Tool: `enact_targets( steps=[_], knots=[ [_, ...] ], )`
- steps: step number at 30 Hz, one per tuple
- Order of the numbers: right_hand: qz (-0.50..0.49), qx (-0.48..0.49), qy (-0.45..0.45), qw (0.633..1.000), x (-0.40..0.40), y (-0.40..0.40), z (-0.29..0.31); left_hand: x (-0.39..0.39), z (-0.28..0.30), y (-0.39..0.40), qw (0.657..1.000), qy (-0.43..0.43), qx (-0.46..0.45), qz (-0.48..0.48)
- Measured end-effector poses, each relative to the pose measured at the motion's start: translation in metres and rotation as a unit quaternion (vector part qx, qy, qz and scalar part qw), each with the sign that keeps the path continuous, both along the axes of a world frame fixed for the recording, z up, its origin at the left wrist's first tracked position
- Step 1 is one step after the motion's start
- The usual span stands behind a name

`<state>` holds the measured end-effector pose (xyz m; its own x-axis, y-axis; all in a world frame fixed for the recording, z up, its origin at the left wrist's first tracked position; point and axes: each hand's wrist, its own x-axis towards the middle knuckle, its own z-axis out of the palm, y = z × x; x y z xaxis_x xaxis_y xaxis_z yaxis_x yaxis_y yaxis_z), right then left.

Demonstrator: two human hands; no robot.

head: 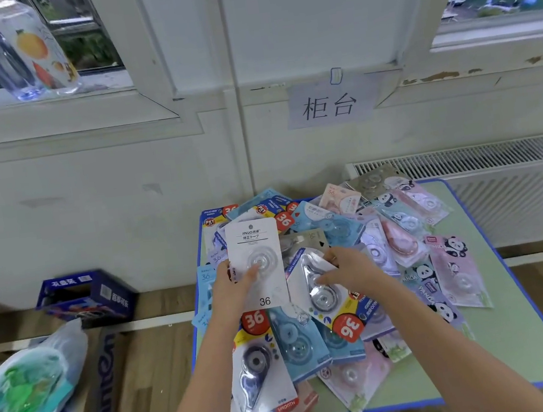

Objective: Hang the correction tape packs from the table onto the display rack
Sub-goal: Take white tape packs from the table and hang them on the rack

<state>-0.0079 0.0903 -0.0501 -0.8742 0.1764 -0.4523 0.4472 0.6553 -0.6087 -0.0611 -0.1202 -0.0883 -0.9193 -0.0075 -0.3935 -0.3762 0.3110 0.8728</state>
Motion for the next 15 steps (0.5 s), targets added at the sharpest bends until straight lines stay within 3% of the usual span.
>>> enact_targets(
  steps=[10, 15],
  knots=[
    [-0.064, -0.064, -0.012, 0.996, 0.003, 0.020, 0.016, -0.010, 0.011, -0.001, 0.993, -0.008, 0.115, 0.007],
    [-0.152, -0.227, 0.040, 0.961, 0.010, 0.028, 0.042, -0.012, 0.023, 0.002, 0.987, -0.008, 0.158, 0.003]
  ],
)
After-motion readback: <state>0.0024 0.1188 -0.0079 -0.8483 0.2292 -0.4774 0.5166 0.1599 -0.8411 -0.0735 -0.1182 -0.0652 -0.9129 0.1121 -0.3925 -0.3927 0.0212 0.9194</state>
